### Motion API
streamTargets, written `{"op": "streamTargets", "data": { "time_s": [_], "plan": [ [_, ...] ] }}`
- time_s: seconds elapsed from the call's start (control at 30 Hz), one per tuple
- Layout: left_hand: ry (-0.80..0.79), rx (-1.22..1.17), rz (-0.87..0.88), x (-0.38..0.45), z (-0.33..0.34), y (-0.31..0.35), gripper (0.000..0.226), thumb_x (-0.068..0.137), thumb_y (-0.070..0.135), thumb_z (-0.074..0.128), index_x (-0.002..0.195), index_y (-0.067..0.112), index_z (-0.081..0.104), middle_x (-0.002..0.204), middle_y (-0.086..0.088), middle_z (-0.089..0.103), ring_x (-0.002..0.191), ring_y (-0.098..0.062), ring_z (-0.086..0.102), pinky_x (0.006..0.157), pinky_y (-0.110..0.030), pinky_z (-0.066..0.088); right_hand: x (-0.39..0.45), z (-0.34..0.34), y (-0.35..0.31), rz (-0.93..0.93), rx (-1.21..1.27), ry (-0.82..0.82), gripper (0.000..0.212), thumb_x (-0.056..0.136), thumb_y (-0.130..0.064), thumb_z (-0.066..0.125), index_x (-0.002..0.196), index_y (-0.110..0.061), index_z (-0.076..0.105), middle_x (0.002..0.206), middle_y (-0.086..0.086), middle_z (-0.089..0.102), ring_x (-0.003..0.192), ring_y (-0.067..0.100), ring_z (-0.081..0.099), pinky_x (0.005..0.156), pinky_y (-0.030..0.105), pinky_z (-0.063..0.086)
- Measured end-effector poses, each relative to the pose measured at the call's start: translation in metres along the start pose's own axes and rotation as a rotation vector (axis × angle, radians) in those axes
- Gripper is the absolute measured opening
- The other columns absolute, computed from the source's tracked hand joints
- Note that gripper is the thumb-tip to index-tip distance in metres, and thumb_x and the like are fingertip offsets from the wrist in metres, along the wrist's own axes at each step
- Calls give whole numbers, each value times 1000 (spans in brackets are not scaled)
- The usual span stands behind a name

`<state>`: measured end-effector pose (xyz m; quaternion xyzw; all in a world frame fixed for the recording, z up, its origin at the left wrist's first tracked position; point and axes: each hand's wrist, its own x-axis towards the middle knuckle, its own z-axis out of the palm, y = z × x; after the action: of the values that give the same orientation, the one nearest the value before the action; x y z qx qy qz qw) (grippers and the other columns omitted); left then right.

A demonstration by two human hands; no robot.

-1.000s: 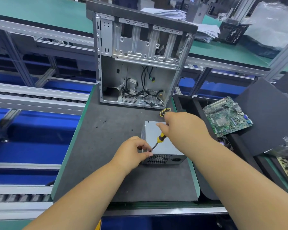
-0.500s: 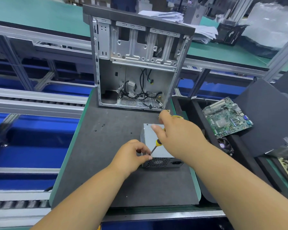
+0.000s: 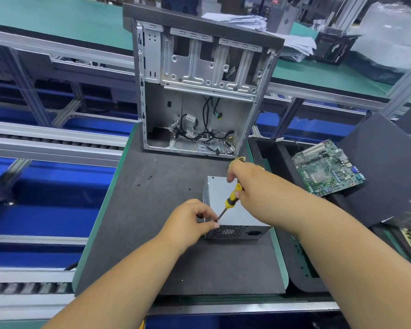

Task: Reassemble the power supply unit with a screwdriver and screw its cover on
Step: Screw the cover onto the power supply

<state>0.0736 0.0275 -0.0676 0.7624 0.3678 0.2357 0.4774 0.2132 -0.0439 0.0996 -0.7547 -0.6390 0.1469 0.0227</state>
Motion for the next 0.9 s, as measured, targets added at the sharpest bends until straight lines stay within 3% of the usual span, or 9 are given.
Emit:
{"op": "streamTargets", "data": {
  "time_s": [0.03, 0.13, 0.23, 0.37, 0.47, 0.57, 0.63, 0.8, 0.9],
  "plan": [
    [2, -6, 0, 0, 0, 0, 19, 73, 25, 84, 71, 38, 71, 87, 7, 61, 82, 0, 53, 66, -12, 36, 0, 0, -1, -5, -64, 17, 3, 100, -24, 48, 99, -23, 45, 96, -5, 51, 74, 14, 48, 60, 33, 34],
    [4, -8, 2, 1, 1, 0, 18, 73, 24, 84, 72, 36, 71, 88, 6, 61, 83, -2, 54, 66, -11, 35, 2, 8, -6, 118, -360, 143, 32, 102, -45, 40, 83, -20, 42, 73, -4, 47, 72, 22, 48, 54, 31, 31],
    [-10, -7, 15, 1, 0, 1, 14, 74, 23, 84, 75, 33, 73, 88, 5, 62, 84, -3, 54, 65, -8, 33, -1, 9, -2, 190, -327, 145, 45, 100, -57, 33, 80, -20, 45, 72, -3, 51, 69, 22, 51, 50, 29, 30],
    [-13, -9, 22, 1, -1, 1, 14, 74, 23, 84, 76, 31, 74, 89, 3, 62, 88, -7, 55, 68, -9, 35, -9, -4, 2, 93, 53, -13, 9, 100, -32, 47, 106, -25, 45, 100, -9, 46, 68, 9, 48, 56, 30, 34],
    [-3, -21, 24, 1, 0, 0, 15, 73, 23, 84, 75, 32, 73, 87, 4, 62, 87, -6, 55, 67, -8, 35, -4, -5, -1, 59, -75, 8, 7, 98, -28, 54, 98, -23, 49, 101, -2, 55, 78, 17, 52, 67, 34, 45],
    [3, -21, 25, 1, 1, -2, 15, 73, 23, 84, 75, 33, 73, 86, 7, 61, 86, -4, 55, 67, -8, 35, 2, 2, -4, 153, -368, 118, 41, 99, -54, 42, 75, -20, 41, 73, -2, 50, 73, 24, 50, 53, 31, 34],
    [-4, -13, 21, 1, 1, -2, 15, 73, 25, 84, 75, 34, 73, 85, 9, 61, 86, -3, 56, 68, -9, 35, 0, 7, -6, 157, -459, 163, 50, 99, -60, 29, 69, -21, 34, 66, -3, 44, 67, 23, 46, 48, 29, 26],
    [-9, -11, 18, 2, 0, -3, 15, 72, 25, 85, 75, 35, 73, 86, 8, 61, 85, -2, 55, 68, -8, 35, -7, 0, -2, -43, 39, 46, 13, 101, -34, 45, 109, -24, 43, 104, -7, 49, 88, 17, 50, 74, 38, 44],
    [-8, -11, 19, 2, 0, -2, 16, 73, 25, 84, 74, 36, 72, 86, 7, 61, 86, -2, 55, 68, -8, 35, -3, 2, -5, -33, -124, 93, 15, 100, -37, 48, 97, -23, 45, 92, -6, 52, 82, 20, 53, 71, 37, 47]
  ]
}}
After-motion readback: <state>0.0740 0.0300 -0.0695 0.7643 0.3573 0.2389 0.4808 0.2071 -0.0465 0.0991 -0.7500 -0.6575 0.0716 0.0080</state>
